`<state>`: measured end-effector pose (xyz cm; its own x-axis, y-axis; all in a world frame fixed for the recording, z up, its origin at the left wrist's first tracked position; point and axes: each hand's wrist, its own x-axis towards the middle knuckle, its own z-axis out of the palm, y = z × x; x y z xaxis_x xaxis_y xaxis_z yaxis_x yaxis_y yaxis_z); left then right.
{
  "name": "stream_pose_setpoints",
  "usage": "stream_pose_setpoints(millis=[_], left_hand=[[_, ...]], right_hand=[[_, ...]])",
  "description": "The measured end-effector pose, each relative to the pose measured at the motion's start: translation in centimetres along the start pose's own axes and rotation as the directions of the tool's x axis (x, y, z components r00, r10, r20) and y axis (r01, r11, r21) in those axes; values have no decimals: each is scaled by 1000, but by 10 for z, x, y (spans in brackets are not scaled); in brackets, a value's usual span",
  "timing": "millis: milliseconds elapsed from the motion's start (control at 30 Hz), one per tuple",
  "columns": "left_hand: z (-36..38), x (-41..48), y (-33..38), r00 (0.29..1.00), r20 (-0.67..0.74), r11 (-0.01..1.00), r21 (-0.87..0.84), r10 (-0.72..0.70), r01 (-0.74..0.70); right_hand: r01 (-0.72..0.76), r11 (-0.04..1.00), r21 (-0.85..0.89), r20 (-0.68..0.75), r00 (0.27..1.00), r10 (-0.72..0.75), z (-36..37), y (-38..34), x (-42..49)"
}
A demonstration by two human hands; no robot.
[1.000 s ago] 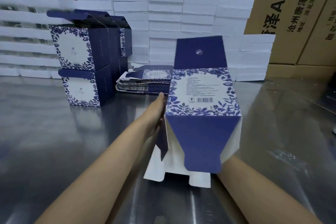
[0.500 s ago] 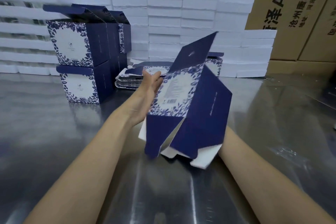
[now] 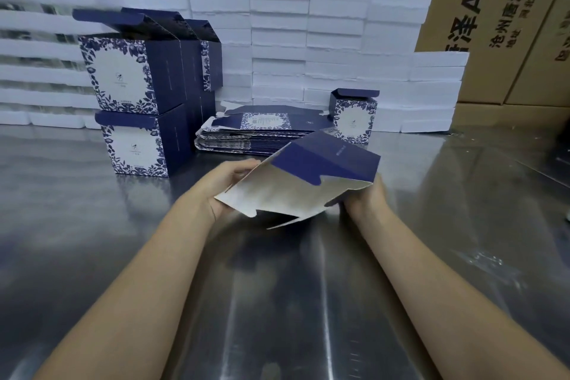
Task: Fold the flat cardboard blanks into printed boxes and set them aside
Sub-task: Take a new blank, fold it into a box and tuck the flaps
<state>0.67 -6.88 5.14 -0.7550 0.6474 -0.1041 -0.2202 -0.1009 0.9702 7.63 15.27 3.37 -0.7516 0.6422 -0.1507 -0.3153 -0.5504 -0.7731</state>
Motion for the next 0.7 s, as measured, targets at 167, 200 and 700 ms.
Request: stream_pose_setpoints(millis=[167,200,700], left_hand=[[8,2,11,983,-151,874,-458,104,-163],[12,2,14,982,-134,829,-528,132,-184],[34,15,-6,659,-226,691,358,717,-628]], right_hand=[[73,994,80,178,980,-86,-3,-12,-16],[68,996,55,219,973,-78,-2,-12,-19],[109,990,-94,588,809,-33,9,-1,-23]])
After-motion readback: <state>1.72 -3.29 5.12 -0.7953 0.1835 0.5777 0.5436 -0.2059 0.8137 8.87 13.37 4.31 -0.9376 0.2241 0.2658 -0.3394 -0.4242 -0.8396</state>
